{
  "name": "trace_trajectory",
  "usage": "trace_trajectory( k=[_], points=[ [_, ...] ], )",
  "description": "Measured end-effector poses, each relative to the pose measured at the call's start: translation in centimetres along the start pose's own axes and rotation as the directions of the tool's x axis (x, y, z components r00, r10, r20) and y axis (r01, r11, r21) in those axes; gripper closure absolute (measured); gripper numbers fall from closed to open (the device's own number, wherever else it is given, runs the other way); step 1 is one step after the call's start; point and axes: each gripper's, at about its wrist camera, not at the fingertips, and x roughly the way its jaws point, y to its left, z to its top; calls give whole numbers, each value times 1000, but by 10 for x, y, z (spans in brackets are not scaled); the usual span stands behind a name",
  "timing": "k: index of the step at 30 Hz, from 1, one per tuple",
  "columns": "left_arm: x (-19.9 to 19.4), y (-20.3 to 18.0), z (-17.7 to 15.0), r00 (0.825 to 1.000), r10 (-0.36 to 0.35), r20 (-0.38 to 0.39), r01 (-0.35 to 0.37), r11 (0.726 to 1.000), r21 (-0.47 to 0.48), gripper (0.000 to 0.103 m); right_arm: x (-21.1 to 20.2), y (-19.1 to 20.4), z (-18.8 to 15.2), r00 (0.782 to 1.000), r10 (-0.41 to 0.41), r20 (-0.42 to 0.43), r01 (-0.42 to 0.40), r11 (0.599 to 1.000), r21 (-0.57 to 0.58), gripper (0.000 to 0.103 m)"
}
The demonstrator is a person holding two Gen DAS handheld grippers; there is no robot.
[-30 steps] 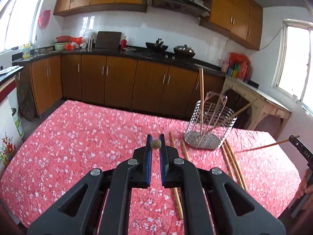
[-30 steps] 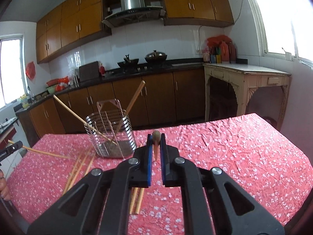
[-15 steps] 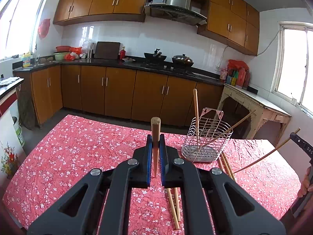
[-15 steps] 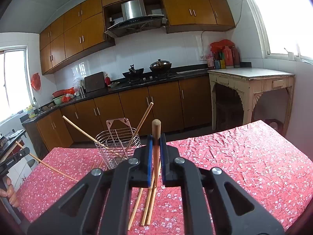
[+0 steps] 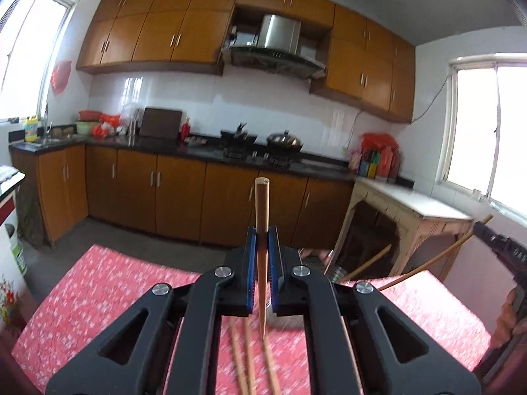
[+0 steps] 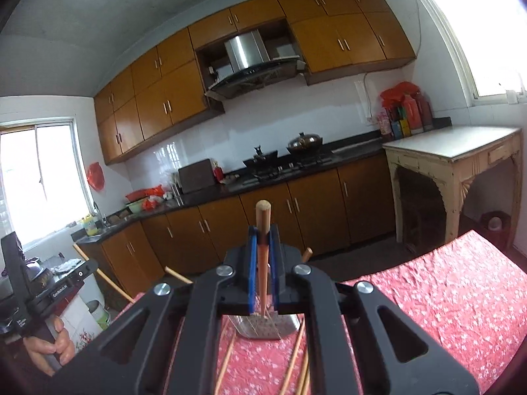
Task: Organize utensils
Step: 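Lift the left tool's chopstick above the wire holder while the right tool carries its chopstick there, then open the left tool over the holder while the right tool releases its chopstick into it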
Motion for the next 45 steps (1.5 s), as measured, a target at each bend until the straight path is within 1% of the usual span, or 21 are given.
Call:
trace_trajectory(
  k=[2, 5, 8, 10, 11, 13, 15, 18, 26, 31, 35, 37, 41, 45],
  points=[
    [6, -12, 12, 999, -10, 32, 10, 1000, -17, 96, 10, 5, 9, 1000, 5, 15, -5, 1000, -10, 95],
    [19, -27, 25, 997, -3, 76, 6, 999, -36, 96, 32, 10, 16, 1000, 8, 8, -8, 1000, -17, 95],
    [39, -35, 31, 995, 16, 95, -11, 999, -51, 96, 54, 11, 17, 1000, 0, -12, 0, 1000, -27, 95],
    [49, -37, 30, 995, 23, 94, -17, 998, -61, 96, 67, 9, 15, 1000, -1, -30, 0, 1000, -22, 95],
    [60, -38, 29, 996, 29, 86, -23, 998, -67, 96, 74, 6, 14, 999, 0, -41, -1, 1000, -17, 95],
    [70, -40, 24, 997, 34, 75, -29, 997, -68, 96, 86, 3, 11, 998, 8, -63, -8, 1000, -4, 95],
    [83, -40, 18, 997, 48, 54, -45, 997, -62, 96, 98, -3, 6, 996, 18, -88, -17, 1000, 11, 95],
    [100, -36, 9, 999, 50, 15, -49, 996, -68, 96, 113, -6, -1, 993, 26, -117, -24, 999, 21, 95],
    [121, -33, -4, 998, 34, -48, -37, 998, -55, 96, 163, -11, -20, 976, 33, -215, -25, 999, 39, 95],
    [139, -32, -13, 994, 37, -102, -42, 998, -45, 96, 186, -16, -32, 964, 33, -264, -15, 997, 70, 95],
    [150, -28, -21, 988, 30, -153, -38, 998, -50, 96, 196, -20, -40, 957, 6, -289, 13, 998, 64, 94],
    [151, -24, -23, 985, 29, -172, -39, 998, -55, 96, 193, -23, -42, 958, -10, -288, 29, 998, 59, 91],
    [145, -22, -20, 985, 34, -170, -44, 998, -54, 96, 184, -23, -42, 962, -29, -272, 44, 998, 48, 89],
    [135, -22, -13, 987, 44, -153, -52, 998, -48, 95, 171, -21, -37, 968, -49, -244, 56, 998, 22, 81]
  ],
)
